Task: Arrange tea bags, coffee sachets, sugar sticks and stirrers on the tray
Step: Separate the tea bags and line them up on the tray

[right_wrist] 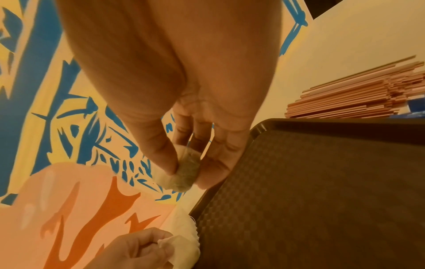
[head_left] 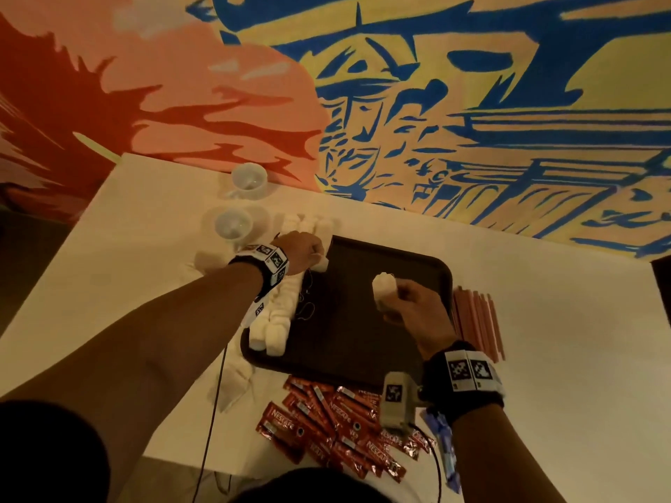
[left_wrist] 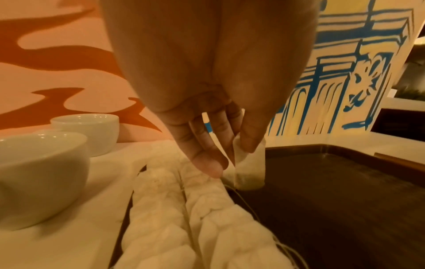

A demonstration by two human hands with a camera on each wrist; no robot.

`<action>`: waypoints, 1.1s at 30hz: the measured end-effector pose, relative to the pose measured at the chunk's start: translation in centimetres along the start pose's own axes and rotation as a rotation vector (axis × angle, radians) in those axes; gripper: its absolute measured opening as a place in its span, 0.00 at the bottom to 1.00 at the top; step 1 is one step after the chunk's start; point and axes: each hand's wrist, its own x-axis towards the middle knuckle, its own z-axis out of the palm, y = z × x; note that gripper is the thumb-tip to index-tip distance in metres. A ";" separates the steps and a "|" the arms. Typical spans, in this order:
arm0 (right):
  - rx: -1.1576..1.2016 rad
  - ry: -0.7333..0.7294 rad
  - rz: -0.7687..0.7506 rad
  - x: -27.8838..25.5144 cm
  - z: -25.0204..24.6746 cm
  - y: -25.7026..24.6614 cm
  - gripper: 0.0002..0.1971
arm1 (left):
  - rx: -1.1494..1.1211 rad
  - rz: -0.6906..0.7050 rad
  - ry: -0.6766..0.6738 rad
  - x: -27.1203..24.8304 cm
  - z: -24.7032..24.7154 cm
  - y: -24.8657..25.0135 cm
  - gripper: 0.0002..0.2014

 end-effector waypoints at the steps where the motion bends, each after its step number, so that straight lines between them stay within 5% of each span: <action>1: 0.011 -0.010 0.002 0.2 0.0 0.1 0.15 | 0.020 -0.004 -0.017 0.4 0.2 -0.1 0.08; 19: 0.066 -0.119 0.002 1.0 1.1 0.3 0.14 | 0.130 -0.021 0.072 3.4 -0.7 -0.8 0.10; 25: 0.060 -0.136 -0.028 0.7 1.8 0.3 0.13 | -0.132 0.065 0.181 0.5 -2.2 0.9 0.10; 33: 0.100 -0.139 -0.071 0.3 2.7 -0.1 0.14 | -0.553 0.100 -0.138 -8.3 -2.6 4.9 0.16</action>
